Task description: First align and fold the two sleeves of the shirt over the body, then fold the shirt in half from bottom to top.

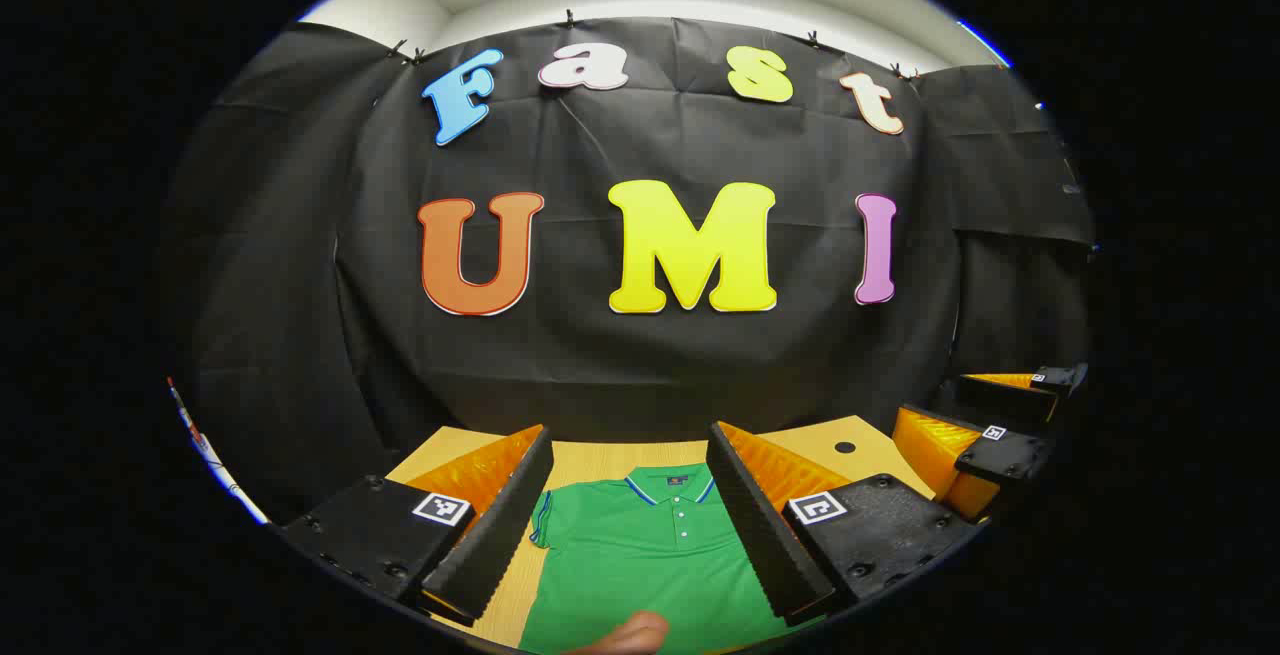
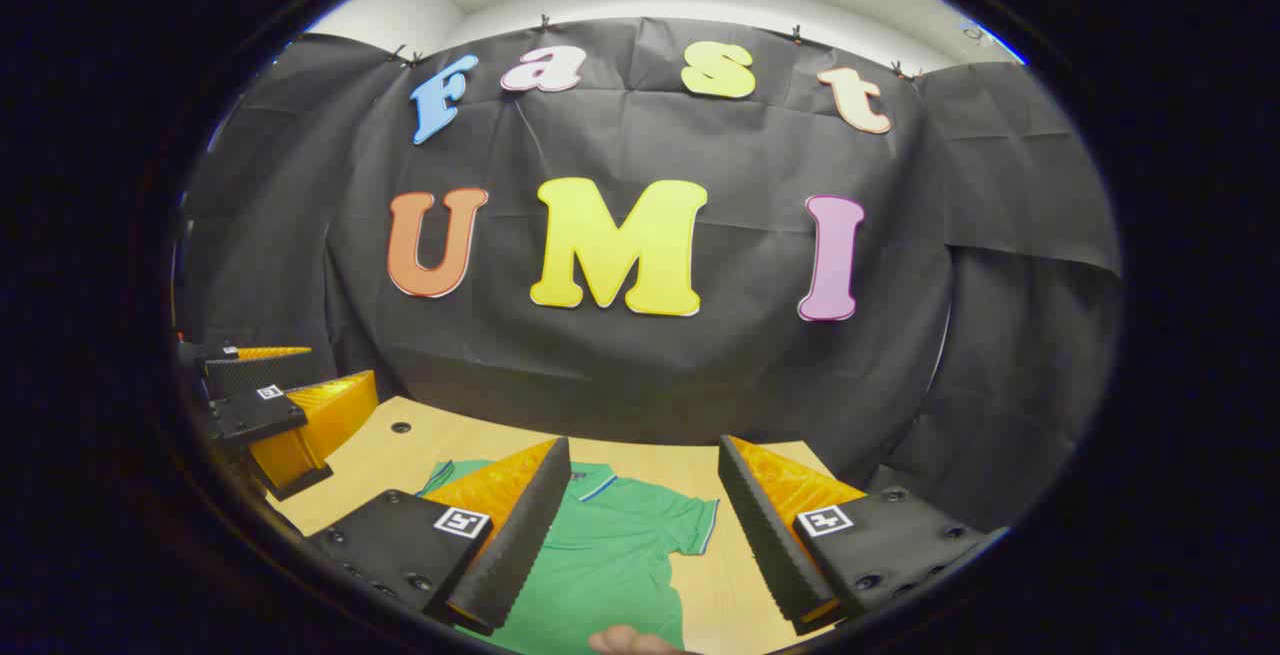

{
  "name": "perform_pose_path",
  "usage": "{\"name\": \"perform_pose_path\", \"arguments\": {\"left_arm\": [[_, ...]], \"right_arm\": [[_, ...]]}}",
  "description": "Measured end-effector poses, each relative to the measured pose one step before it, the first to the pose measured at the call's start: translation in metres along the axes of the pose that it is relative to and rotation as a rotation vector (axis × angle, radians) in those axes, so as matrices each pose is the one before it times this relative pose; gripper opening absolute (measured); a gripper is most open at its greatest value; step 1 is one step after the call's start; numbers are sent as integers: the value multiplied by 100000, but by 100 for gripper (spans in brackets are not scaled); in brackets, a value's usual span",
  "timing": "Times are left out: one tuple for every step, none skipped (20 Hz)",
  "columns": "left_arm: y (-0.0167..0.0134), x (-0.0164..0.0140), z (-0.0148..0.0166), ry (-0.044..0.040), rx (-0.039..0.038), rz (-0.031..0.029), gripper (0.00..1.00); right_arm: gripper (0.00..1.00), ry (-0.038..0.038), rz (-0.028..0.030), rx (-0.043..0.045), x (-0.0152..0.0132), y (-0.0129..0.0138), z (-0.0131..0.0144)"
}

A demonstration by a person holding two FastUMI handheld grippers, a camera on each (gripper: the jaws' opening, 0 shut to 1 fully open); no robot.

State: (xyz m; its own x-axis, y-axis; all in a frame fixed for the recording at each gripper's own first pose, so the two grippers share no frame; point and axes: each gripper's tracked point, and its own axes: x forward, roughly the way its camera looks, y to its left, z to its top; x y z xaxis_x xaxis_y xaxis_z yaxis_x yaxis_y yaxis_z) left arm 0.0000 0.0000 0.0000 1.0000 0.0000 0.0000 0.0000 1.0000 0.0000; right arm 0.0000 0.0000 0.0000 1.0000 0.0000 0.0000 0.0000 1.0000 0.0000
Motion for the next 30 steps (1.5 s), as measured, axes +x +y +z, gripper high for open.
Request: {"name": "perform_pose_path", "arguments": {"left_arm": [[-30, -89, 7, -41, 41, 38, 100], [-49, -80, 35, -181, -64, 41, 100], [7, 93, 85, 69, -75, -50, 100], [-104, -106, -160, 108, -16, 13, 100], [-38, 29, -124, 367, -13, -24, 100], [54, -45, -92, 132, -28, 19, 100], [-87, 29, -107, 119, 100, 77, 100], [-21, -87, -58, 155, 142, 98, 100], [-40, 41, -158, 310, 0, -138, 100], [-136, -42, -102, 244, 47, 24, 100], [-76, 99, -114, 495, 186, -174, 100], [-93, 90, -82, 183, 176, -102, 100], [-89, -14, -52, -2, 87, -139, 100], [-73, 59, -55, -21, -3, -262, 100], [-105, 64, -63, 56, -101, -173, 100], [-226, 68, -207, 223, -148, -290, 100], [-110, 83, -43, 64, -93, -128, 100], [-181, 50, -110, 304, 66, -127, 100], [-116, 56, -115, -5, 39, -143, 100], [-183, -20, -238, 24, 43, -210, 100], [-273, 18, -195, 247, -11, -420, 100], [-355, 106, -228, 573, 180, -293, 100], [-198, 139, -263, 488, 225, -57, 100], [-202, 219, -217, 524, 200, -129, 100], [-191, 136, -39, 579, 125, -279, 100], [-250, 293, -121, 604, 362, -22, 100], [-186, 152, -31, 320, 538, 257, 100], [-183, 25, 1, 357, 688, 384, 100], [-160, 83, -85, 648, 616, 315, 100], [-118, 110, -180, 629, 488, 677, 100]], "right_arm": [[94, 293, -216, 375, 36, -90, -107], [95, 99, -264, -39, -40, -173, 4], [95, 66, -39, -23, 39, -52, -63], [94, 177, -125, -196, 26, -48, -48], [94, 80, 73, -63, -6, -4, -91], [93, 122, 233, -37, -23, 0, -68], [94, 144, 107, -285, -56, 97, -147], [94, 289, 271, 171, 93, -23, -50], [94, 370, 133, 289, -53, -22, -146], [94, 340, -61, 228, 68, -125, -93], [94, 370, -326, -49, 97, -132, -228], [94, 297, -100, 111, 106, -141, -94], [94, 469, -108, 269, 80, -157, -248], [94, 681, -338, 223, 143, -206, -216], [94, 953, -484, 3, 232, -188, -454], [94, 1165, -835, -90, 227, -295, -365], [94, 1071, -650, 185, 316, -351, -481], [94, 1400, -403, 148, 359, -303, -493], [95, 1822, -682, 180, 456, -394, -803], [94, 1821, -653, 449, 536, -402, -638], [94, 2109, -679, 483, 564, -317, -903], [95, 2222, -764, 583, 734, -383, -849], [95, 2361, -638, 394, 870, -443, -1062], [94, 2308, -1289, 388, 953, -593, -990], [95, 2387, -973, 578, 1030, -571, -1147], [96, 2984, -937, 305, 1241, -457, -1025], [95, 2782, -1182, 490, 1279, -603, -1125], [96, 2393, -1117, 644, 1255, -493, -895], [96, 2625, -1506, 1762, 1444, -536, -748], [94, 2611, -1017, 2120, 1375, -362, -690]]}}
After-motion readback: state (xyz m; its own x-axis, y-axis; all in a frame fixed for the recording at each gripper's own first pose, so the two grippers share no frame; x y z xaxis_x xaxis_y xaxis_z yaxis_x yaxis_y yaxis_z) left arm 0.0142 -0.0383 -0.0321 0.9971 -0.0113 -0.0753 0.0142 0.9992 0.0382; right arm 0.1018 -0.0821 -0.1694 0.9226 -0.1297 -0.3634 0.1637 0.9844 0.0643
